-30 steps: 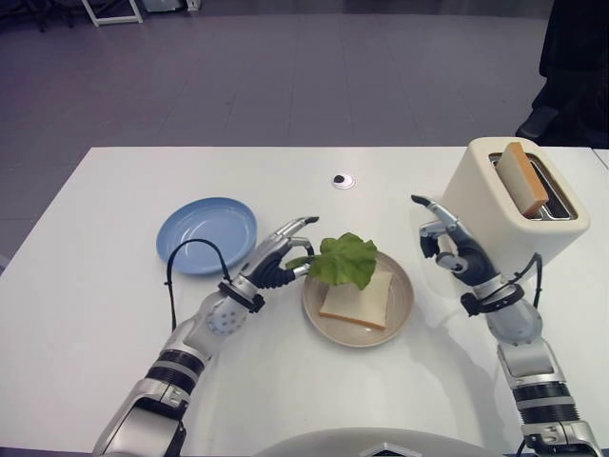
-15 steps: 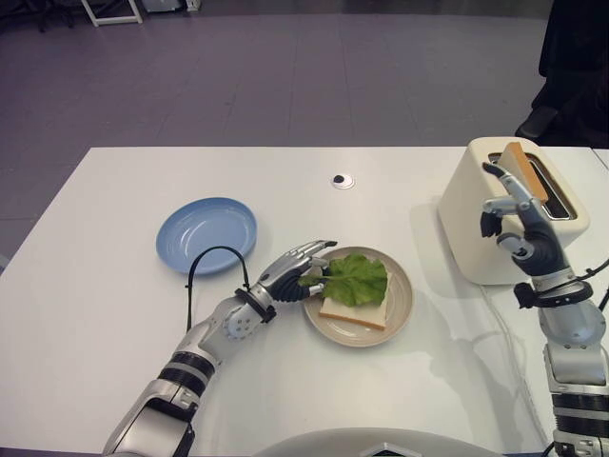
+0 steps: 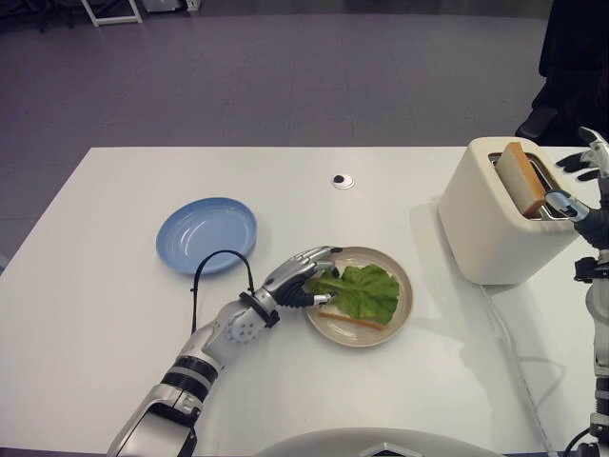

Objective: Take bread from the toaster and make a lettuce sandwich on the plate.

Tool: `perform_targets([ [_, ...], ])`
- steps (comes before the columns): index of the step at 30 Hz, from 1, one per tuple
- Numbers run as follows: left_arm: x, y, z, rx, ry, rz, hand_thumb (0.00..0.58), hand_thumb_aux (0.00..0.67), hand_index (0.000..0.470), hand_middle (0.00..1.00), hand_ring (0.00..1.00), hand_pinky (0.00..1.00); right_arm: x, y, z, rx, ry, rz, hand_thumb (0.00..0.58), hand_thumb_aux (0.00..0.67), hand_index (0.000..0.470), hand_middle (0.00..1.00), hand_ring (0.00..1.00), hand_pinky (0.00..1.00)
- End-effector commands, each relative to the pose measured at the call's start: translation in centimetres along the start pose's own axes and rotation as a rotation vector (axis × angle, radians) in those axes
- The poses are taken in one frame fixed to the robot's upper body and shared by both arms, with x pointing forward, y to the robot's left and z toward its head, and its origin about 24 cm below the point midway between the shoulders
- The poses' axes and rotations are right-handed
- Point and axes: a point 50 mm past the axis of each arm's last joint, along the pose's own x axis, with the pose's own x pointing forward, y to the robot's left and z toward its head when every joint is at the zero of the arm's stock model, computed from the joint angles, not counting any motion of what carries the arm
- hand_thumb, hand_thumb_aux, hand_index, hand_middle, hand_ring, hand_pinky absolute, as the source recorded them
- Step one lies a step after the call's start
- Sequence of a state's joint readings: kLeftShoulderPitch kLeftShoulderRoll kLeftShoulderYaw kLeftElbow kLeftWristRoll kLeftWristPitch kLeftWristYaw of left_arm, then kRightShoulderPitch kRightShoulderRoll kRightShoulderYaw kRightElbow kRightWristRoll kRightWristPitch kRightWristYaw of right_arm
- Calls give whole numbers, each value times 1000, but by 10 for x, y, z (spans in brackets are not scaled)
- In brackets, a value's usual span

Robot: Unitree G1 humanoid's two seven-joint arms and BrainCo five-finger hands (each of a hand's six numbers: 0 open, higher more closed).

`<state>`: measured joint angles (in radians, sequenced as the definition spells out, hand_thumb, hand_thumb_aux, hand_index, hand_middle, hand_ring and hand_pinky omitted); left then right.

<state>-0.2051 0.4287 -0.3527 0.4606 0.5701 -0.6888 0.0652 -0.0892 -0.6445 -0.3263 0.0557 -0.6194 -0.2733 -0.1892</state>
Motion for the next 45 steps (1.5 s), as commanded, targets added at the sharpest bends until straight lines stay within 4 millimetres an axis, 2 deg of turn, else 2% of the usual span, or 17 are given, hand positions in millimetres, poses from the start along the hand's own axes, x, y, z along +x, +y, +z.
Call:
perform_targets([
  [1,-3,4,-3,14,20,26,0,0,0,0,0,0,12,8,-10,-154,32,14,0,0,0,0,0,0],
  [7,-6,6,-3,2,27,69,0,0,0,0,0,0,11,28,-16,-222,38,105,0,0,0,0,0,0],
  [11,-5,12,-1,1,21,102,0,0,0,0,0,0,3,46,-2,-206,-34,206,0,0,0,0,0,0],
  [12,-5,14,0,0,17,109,0,0,0,0,0,0,2,48,1,-199,-49,219,368,265,186,0,0,0],
  [13,-4,15,1,-2,13,117,0,0,0,0,0,0,2,46,4,-200,-61,214,579,644,452,125,125,125],
  [14,-5,16,1,-5,12,126,0,0,0,0,0,0,2,43,6,-203,-69,201,580,670,470,471,471,471],
  [15,-5,16,2,-9,12,135,0,0,0,0,0,0,3,39,7,-206,-76,184,580,670,470,647,647,647],
  [16,-6,17,2,-14,13,142,0,0,0,0,0,0,4,36,9,-204,-83,170,580,670,470,922,922,922],
  [17,-6,17,2,-18,14,148,0,0,0,0,0,0,4,32,11,-199,-91,154,580,670,470,1000,1000,1000],
  [28,-10,21,-3,-55,45,214,0,0,0,0,0,0,12,-5,41,-176,-164,-172,580,670,470,1000,1000,1000],
  [32,-13,27,-6,-69,52,291,0,0,0,0,0,0,12,-34,65,-132,-273,-450,580,670,470,1000,1000,1000],
  [34,-14,35,-4,-81,30,363,0,0,0,0,0,0,9,-39,79,-21,-336,-491,580,670,470,1000,1000,1000],
  [38,-18,48,0,-110,-16,487,0,0,0,0,0,0,7,-34,101,350,-393,-375,580,670,470,1000,1000,1000],
  [41,-20,50,1,-119,-35,518,0,0,0,0,0,0,7,-19,115,589,-426,-183,580,670,470,1000,1000,1000],
  [42,-21,53,3,-117,-50,535,0,0,0,0,0,0,5,-7,120,664,-431,-84,580,670,470,1000,1000,1000],
  [45,-28,73,8,-110,-102,671,0,0,0,0,0,0,-9,44,132,884,-393,301,580,670,470,1000,1000,1000],
])
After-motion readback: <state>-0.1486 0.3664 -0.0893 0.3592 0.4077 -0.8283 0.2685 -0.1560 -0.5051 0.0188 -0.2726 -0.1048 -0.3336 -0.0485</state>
